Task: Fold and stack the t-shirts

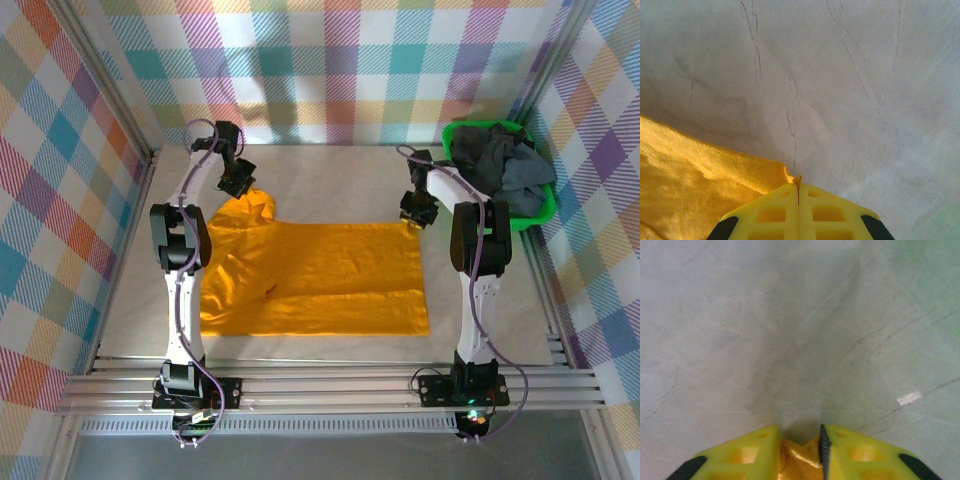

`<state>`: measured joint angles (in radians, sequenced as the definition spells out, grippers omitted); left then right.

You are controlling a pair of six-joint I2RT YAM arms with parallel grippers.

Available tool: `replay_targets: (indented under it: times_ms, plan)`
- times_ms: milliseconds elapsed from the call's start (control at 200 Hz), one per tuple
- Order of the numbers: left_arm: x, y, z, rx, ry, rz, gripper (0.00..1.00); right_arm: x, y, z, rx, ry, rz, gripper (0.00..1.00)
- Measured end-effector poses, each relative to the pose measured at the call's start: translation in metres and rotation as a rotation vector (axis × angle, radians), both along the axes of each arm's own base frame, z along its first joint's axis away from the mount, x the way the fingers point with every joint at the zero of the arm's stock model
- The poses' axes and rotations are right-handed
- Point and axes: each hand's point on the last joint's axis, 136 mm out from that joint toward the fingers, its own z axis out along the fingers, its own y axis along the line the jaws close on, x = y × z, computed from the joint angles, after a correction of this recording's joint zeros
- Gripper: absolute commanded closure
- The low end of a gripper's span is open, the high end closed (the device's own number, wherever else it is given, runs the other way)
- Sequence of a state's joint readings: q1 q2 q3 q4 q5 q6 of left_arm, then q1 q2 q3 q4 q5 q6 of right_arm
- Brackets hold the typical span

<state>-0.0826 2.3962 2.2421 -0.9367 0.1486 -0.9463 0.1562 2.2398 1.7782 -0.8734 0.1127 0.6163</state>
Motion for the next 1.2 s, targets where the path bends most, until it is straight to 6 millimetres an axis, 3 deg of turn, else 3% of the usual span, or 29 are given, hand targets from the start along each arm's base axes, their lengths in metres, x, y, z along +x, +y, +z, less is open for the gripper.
replay_targets:
  times_ms: [70, 285, 370, 550, 730, 850, 995, 1100, 1200]
  plan:
    - [-0.003, 0.000, 0.004, 0.000, -0.001, 0.000, 1.00, -0.001, -0.001, -0.001, -0.003, 0.004, -0.002, 1.00]
    - [-0.028, 0.003, 0.020, 0.011, 0.013, 0.002, 1.00, -0.004, -0.002, 0.003, -0.011, -0.030, 0.032, 1.00]
    - [-0.054, 0.007, 0.029, 0.021, 0.033, 0.006, 1.00, -0.008, -0.002, 0.012, -0.010, -0.057, 0.057, 1.00]
    - [-0.133, 0.017, 0.052, 0.040, 0.063, 0.015, 1.00, -0.018, 0.008, 0.049, -0.003, -0.155, 0.110, 1.00]
    - [-0.208, 0.029, 0.075, 0.072, 0.051, 0.028, 1.00, -0.057, 0.024, 0.075, -0.001, -0.207, 0.169, 1.00]
    - [-0.255, 0.038, 0.081, 0.093, 0.062, 0.039, 1.00, -0.091, 0.026, 0.072, -0.008, -0.185, 0.193, 1.00]
    - [-0.305, 0.050, 0.079, 0.118, 0.082, 0.061, 1.00, -0.129, 0.014, 0.062, -0.025, -0.140, 0.189, 1.00]
    - [-0.331, 0.059, 0.075, 0.127, 0.106, 0.089, 1.00, -0.151, 0.007, 0.057, -0.033, -0.113, 0.188, 1.00]
    - [-0.341, 0.062, 0.078, 0.129, 0.106, 0.104, 1.00, -0.163, 0.004, 0.051, -0.039, -0.081, 0.190, 1.00]
